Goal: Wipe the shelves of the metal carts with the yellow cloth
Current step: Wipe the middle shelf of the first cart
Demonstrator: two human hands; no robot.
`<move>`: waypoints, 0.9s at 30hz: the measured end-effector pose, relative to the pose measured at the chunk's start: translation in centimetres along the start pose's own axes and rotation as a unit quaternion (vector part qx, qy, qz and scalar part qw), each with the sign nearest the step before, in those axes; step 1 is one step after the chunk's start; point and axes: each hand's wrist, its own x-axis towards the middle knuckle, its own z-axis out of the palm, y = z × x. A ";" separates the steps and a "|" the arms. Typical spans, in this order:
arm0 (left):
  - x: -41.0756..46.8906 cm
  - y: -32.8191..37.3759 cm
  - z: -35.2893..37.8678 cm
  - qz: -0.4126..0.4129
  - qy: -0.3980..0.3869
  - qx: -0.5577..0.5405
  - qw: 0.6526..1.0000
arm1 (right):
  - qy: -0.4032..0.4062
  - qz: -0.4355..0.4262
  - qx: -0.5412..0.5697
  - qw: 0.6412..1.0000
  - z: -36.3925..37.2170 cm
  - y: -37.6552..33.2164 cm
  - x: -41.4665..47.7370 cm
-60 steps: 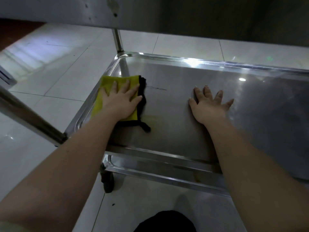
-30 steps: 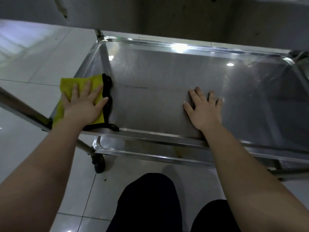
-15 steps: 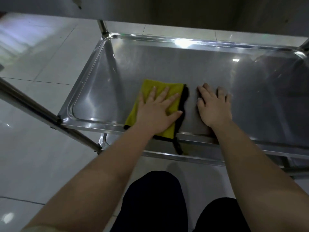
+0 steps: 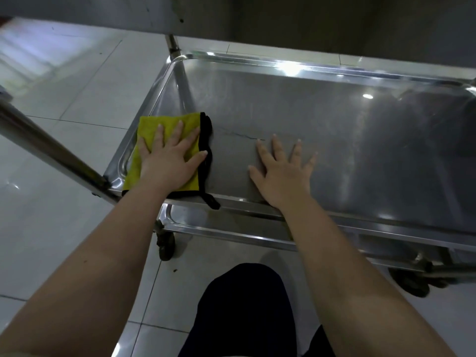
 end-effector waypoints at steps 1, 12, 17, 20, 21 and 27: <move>-0.2 0.1 -0.1 -0.001 -0.005 -0.003 1.000 | 0.001 -0.001 -0.002 1.000 0.0 -0.2 0.2; -3.1 10.7 1.2 0.098 -0.038 0.005 0.994 | 0.011 0.021 -0.005 1.000 0.5 0.6 0.2; -2.7 1.5 0.3 0.042 -0.021 -0.024 0.999 | 0.023 0.013 0.027 0.999 0.4 0.9 0.4; -2.1 -3.2 -0.4 -0.043 -0.041 0.000 0.998 | 0.021 0.013 0.027 0.999 0.4 0.7 0.3; -1.6 -3.5 -0.3 -0.043 -0.040 0.017 0.998 | 0.016 0.012 0.020 1.000 0.4 0.6 0.4; 6.7 -0.4 -0.2 0.036 0.003 0.017 0.999 | 0.002 0.003 -0.005 1.000 0.6 0.4 0.9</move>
